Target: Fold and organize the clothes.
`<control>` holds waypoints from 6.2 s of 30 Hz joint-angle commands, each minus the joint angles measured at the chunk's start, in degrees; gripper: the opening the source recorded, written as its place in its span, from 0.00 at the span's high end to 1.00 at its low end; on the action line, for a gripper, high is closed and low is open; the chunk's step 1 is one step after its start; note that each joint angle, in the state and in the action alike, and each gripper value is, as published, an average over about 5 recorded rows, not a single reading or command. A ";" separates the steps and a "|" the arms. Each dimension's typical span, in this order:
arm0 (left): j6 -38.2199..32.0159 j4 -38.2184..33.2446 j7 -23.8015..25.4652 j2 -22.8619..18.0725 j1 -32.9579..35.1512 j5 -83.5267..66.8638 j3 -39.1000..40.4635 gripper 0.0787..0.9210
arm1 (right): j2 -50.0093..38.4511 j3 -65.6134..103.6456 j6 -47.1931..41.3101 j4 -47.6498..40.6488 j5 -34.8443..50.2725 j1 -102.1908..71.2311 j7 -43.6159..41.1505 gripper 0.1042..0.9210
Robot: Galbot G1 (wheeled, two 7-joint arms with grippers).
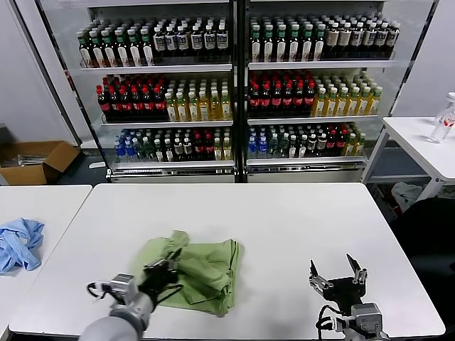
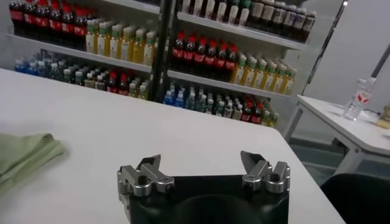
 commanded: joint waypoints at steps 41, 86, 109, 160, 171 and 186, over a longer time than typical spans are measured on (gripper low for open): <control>-3.33 18.41 5.59 1.28 -1.23 -3.98 -7.83 0.30 | -0.13 -1.18 0.03 -1.27 -0.44 1.29 -0.49 0.12; 0.18 4.65 -1.41 -15.41 -10.43 -5.35 16.68 0.96 | 0.62 -0.29 -0.09 -0.10 -0.32 0.53 0.17 0.12; -6.99 8.07 3.26 -18.89 -15.37 -0.57 18.28 0.50 | -2.15 0.50 6.13 -2.41 5.95 8.03 -3.37 0.12; -22.91 13.34 14.56 -0.13 -6.36 15.09 -12.84 0.12 | -0.16 -12.74 -0.17 -15.68 23.32 25.05 -2.64 0.82; -27.97 15.13 14.61 -1.46 -7.23 19.71 -10.81 0.12 | -0.22 -9.77 0.29 -11.36 12.41 19.36 -4.21 0.98; -37.87 14.12 13.19 -0.73 -7.26 37.19 -10.14 0.12 | -0.85 -5.99 3.94 -12.61 5.01 23.32 -5.87 0.48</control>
